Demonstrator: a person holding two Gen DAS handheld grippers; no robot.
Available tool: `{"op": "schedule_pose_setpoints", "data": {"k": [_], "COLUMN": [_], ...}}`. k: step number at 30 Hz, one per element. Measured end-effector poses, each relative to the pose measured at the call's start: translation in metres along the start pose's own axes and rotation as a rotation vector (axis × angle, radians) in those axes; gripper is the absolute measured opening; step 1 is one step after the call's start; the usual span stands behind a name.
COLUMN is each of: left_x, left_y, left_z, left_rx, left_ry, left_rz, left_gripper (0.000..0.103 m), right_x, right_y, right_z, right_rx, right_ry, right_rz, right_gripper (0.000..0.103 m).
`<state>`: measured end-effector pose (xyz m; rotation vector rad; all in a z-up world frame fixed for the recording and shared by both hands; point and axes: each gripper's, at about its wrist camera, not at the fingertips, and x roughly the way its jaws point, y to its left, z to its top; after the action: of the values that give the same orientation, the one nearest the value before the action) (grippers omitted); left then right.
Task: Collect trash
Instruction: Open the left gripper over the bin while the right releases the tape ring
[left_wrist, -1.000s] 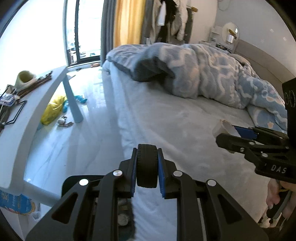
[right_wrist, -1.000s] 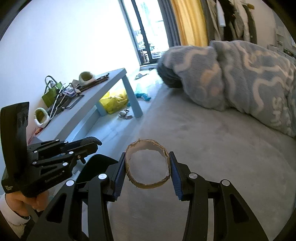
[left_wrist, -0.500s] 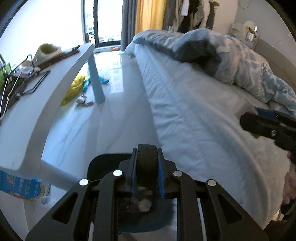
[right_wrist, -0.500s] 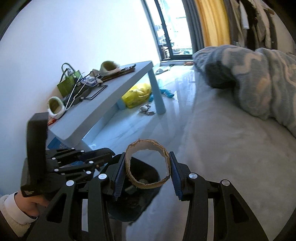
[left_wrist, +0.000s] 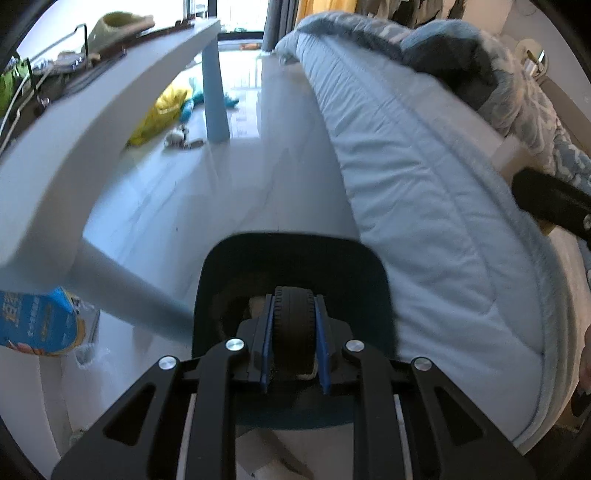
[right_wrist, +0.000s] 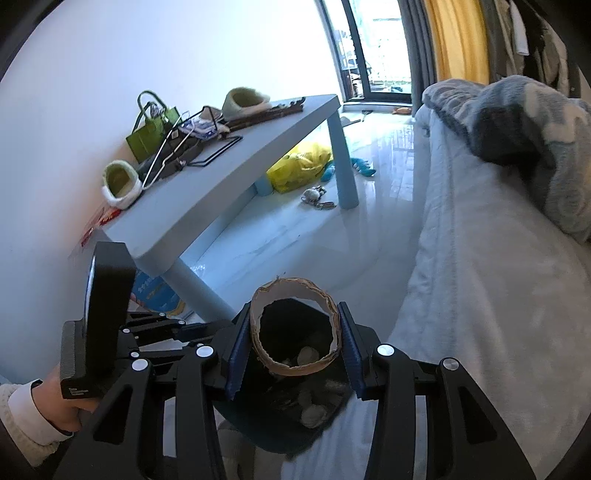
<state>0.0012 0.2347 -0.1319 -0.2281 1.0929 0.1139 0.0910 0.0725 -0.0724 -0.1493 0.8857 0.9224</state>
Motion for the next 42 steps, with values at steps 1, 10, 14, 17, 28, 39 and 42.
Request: {"op": "schedule_pose_setpoints", "data": {"k": [1,10,14,17,28,39,42], "left_x": [0.003,0.003,-0.009,-0.021,-0.062,-0.091,-0.095], "left_y": [0.004,0.023,0.033,0.038,0.035,0.034,0.033], "left_z": [-0.003,-0.015,-0.012,-0.009,0.004,0.016,0.016], "left_rx": [-0.003,0.003,-0.025,-0.035,-0.035,-0.046,-0.043], "left_ry": [0.014,0.039,0.004,-0.041,-0.172,-0.269,-0.279], "left_rz": [0.001,0.007,0.000,-0.002,-0.011,-0.029,-0.036], "left_gripper": [0.022,0.036,0.040,0.044,0.054,0.044,0.042], "right_x": [0.004,0.031,0.043,0.054,0.094,0.125,0.131], "right_y": [0.003,0.014,0.014,0.016,0.023,0.029,0.030], "right_z": [0.000,-0.002,-0.006,-0.010,-0.029,-0.052,-0.058], "right_rx": [-0.003,-0.011,-0.011,-0.013,-0.019,-0.050,-0.054], "right_ry": [0.006,0.043,0.070,0.093,0.206,0.306,0.338], "right_rz": [0.003,0.006,0.002,-0.001,-0.026,-0.081,-0.083], "right_gripper": [0.045,0.045,0.045,0.045,0.045,0.046,0.051]}}
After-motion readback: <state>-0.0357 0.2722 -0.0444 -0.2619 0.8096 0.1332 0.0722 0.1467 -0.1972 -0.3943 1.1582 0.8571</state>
